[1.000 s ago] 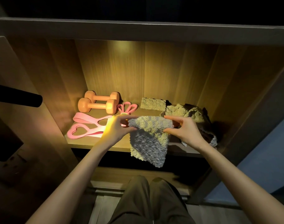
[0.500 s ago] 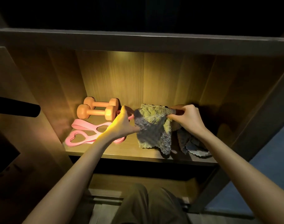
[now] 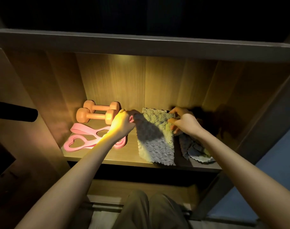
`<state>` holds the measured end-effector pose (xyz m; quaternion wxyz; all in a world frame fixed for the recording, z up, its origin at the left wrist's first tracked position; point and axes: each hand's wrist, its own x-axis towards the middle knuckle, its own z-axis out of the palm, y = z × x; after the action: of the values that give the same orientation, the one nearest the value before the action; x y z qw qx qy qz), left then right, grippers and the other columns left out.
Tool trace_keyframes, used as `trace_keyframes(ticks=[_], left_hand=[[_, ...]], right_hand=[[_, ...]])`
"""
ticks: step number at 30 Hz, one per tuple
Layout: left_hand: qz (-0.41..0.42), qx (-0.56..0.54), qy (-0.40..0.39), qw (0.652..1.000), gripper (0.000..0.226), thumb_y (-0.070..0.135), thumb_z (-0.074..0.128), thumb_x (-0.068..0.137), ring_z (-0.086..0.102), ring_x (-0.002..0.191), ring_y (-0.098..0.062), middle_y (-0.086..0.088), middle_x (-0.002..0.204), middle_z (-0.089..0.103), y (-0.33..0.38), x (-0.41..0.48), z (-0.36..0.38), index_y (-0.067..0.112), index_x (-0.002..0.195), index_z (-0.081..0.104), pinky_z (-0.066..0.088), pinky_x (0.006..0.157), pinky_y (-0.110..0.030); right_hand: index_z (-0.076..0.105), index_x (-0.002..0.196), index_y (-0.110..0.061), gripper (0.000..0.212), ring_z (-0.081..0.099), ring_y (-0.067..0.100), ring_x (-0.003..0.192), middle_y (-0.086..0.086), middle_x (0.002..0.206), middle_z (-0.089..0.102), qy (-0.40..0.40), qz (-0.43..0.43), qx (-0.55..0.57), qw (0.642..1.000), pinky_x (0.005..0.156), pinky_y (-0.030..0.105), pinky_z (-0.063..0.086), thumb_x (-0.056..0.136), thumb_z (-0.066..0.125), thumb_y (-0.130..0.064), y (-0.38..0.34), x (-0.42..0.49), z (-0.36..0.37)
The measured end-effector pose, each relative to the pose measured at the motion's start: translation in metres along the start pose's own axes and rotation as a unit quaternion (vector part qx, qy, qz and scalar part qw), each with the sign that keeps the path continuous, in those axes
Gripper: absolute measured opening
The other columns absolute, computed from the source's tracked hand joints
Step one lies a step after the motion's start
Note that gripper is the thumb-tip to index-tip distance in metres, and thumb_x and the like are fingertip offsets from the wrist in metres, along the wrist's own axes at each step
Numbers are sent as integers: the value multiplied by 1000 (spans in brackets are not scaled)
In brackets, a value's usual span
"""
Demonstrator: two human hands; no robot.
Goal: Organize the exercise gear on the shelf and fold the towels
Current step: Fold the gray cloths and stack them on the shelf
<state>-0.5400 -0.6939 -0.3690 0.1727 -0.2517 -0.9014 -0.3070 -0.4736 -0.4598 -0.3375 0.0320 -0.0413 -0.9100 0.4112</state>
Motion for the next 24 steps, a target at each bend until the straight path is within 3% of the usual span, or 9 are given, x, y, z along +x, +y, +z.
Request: trace_keyframes(ticks=[1, 3, 7, 10, 12, 15, 18, 20, 24], left_hand=[[1, -10, 33, 999, 28, 7, 62, 81, 53, 74, -14, 7, 85, 62, 4, 4, -2, 19, 105, 69, 34, 57, -7], [3, -55, 84, 995, 28, 2, 62, 80, 57, 71, -12, 7, 85, 64, 11, 11, -7, 17, 101, 70, 37, 57, -3], [42, -100, 115, 987, 31, -4, 62, 80, 53, 83, 4, 6, 95, 66, 12, 2, -4, 11, 106, 69, 39, 70, -1], [27, -115, 60, 991, 25, -3, 63, 82, 64, 96, -15, -3, 102, 70, 0, -29, 16, 7, 104, 69, 50, 87, -23], [12, -131, 7, 991, 16, 1, 64, 84, 65, 97, -20, -2, 100, 69, -10, -58, 35, 6, 98, 67, 52, 83, -40], [25, -126, -78, 989, 9, 5, 63, 88, 61, 98, -19, 10, 102, 65, -25, -100, 63, 7, 96, 62, 50, 80, -40], [40, -100, -128, 986, 10, 5, 60, 89, 54, 100, -18, 19, 111, 62, -38, -125, 81, 10, 97, 61, 46, 84, -30], [46, -102, -137, 984, 10, 7, 59, 91, 53, 101, -15, 18, 119, 62, -41, -130, 86, 12, 98, 60, 43, 85, -25], [39, -118, -147, 981, 14, 5, 53, 92, 48, 108, -11, 20, 126, 57, -39, -124, 88, 14, 102, 54, 39, 89, -24]], right_hand=[[51, 120, -11, 30, 68, 26, 76, 14, 94, 70, 17, -4, 29, 999, 75, 43, 58, 92, 62, -13, -2, 2, 0], [56, 111, -16, 27, 63, 24, 95, 9, 108, 65, 83, -47, 25, 995, 83, 39, 55, 87, 68, -11, -6, 5, 0], [59, 97, -20, 22, 59, 6, 91, -3, 101, 62, 126, -96, 49, 986, 73, 21, 52, 83, 69, -6, 2, -4, 5], [62, 93, -18, 19, 62, 8, 90, -3, 98, 66, 97, -81, 20, 992, 77, 21, 51, 82, 70, -4, 25, -20, 23], [61, 88, -18, 22, 59, 9, 89, -4, 97, 62, 62, -72, -16, 995, 75, 18, 46, 81, 67, 2, 46, -34, 42], [53, 85, -20, 32, 50, 13, 87, -4, 94, 53, -5, -56, -71, 996, 68, 18, 37, 77, 60, 10, 79, -55, 70], [50, 109, -25, 43, 47, 17, 91, -1, 98, 50, -53, -47, -124, 990, 74, 29, 43, 80, 57, 6, 107, -73, 87], [46, 131, -29, 56, 40, 10, 93, -8, 100, 42, -71, -68, -174, 980, 74, 25, 38, 85, 58, 0, 119, -79, 91], [52, 131, -25, 43, 34, 9, 109, -9, 114, 39, -50, -113, -223, 967, 86, 23, 38, 91, 59, -13, 126, -79, 88]])
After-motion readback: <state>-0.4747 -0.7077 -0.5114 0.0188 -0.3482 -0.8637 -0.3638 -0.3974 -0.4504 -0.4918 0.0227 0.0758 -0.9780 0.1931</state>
